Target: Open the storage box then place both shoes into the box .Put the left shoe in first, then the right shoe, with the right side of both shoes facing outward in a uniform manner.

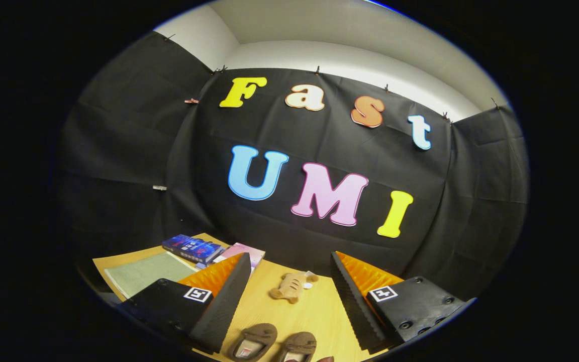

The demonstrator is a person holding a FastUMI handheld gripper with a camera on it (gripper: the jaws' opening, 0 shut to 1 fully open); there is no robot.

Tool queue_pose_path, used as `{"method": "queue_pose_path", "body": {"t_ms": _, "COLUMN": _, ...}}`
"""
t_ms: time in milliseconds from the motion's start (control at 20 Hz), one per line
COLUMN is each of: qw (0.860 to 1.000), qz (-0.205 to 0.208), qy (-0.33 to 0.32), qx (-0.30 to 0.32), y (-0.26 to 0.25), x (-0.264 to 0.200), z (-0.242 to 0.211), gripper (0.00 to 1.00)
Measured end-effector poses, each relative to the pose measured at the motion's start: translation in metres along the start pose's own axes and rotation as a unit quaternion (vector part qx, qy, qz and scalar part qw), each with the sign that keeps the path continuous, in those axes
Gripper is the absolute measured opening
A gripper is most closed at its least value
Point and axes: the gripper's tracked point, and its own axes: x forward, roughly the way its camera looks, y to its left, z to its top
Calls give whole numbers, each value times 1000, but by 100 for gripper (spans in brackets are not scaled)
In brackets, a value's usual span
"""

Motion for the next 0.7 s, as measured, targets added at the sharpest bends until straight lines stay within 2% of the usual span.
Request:
{"method": "queue_pose_path", "body": {"t_ms": 200, "qw": 996, "qz": 74, "qy": 23, "qx": 47, "y": 32, "x": 5, "z": -15, "gripper": 97}}
{"method": "queue_pose_path", "body": {"t_ms": 350, "qw": 983, "qz": 141, "qy": 53, "qx": 107, "y": 61, "x": 6, "z": -31, "gripper": 98}}
{"method": "queue_pose_path", "body": {"t_ms": 450, "qw": 965, "qz": 190, "qy": 73, "qx": 167, "y": 80, "x": 6, "z": -40, "gripper": 97}}
{"method": "queue_pose_path", "body": {"t_ms": 550, "qw": 937, "qz": 239, "qy": 100, "qx": 234, "y": 99, "x": 3, "z": -51, "gripper": 99}}
{"method": "queue_pose_path", "body": {"t_ms": 700, "qw": 893, "qz": 288, "qy": 133, "qx": 318, "y": 117, "x": 0, "z": -68, "gripper": 98}}
